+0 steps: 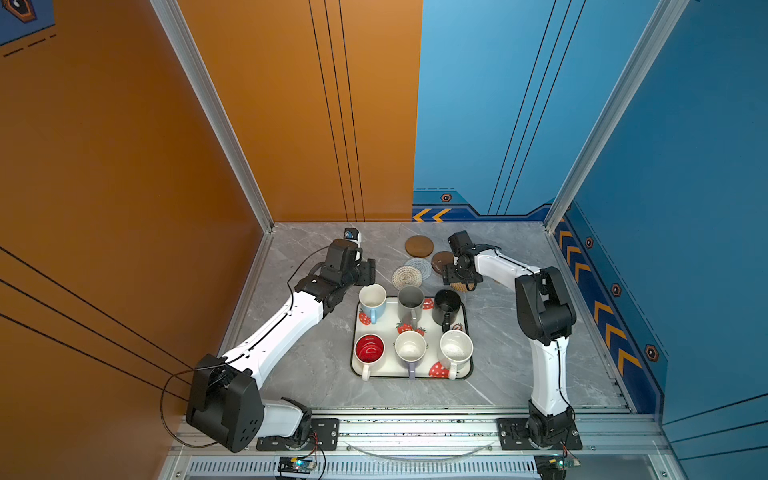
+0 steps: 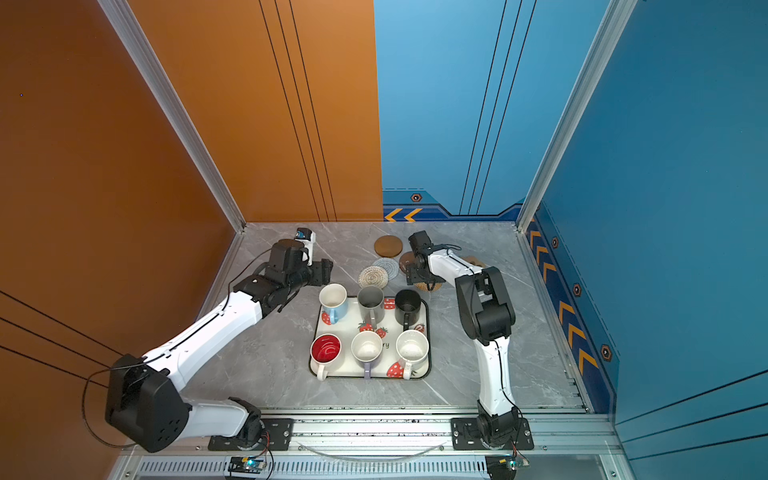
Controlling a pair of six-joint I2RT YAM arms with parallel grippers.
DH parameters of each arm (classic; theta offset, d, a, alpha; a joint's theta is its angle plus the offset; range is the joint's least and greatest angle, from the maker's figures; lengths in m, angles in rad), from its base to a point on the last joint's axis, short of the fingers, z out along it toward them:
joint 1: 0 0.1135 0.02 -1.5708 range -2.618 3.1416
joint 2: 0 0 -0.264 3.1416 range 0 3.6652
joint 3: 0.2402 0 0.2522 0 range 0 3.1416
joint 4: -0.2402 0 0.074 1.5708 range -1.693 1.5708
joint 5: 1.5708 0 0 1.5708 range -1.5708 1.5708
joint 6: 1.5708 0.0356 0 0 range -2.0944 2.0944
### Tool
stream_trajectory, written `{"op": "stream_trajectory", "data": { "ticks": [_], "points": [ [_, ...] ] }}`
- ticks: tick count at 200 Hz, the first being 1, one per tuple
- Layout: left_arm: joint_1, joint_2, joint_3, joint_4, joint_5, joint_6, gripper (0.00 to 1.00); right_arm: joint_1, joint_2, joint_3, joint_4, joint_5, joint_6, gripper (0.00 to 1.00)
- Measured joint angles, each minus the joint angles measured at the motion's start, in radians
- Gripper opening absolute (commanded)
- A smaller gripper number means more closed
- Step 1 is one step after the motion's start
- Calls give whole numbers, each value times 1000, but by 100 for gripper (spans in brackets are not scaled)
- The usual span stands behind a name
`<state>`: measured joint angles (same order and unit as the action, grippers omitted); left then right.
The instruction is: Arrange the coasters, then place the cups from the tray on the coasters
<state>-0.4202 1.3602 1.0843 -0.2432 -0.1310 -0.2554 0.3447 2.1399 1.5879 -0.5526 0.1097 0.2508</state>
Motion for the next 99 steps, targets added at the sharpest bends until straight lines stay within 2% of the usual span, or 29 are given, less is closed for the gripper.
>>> {"op": "stream_trajectory", "data": {
  "ticks": [99],
  "points": [
    [0,0,0,0,-16,2,76,-31,0,0,6,0,-3,85]
  ]
}}
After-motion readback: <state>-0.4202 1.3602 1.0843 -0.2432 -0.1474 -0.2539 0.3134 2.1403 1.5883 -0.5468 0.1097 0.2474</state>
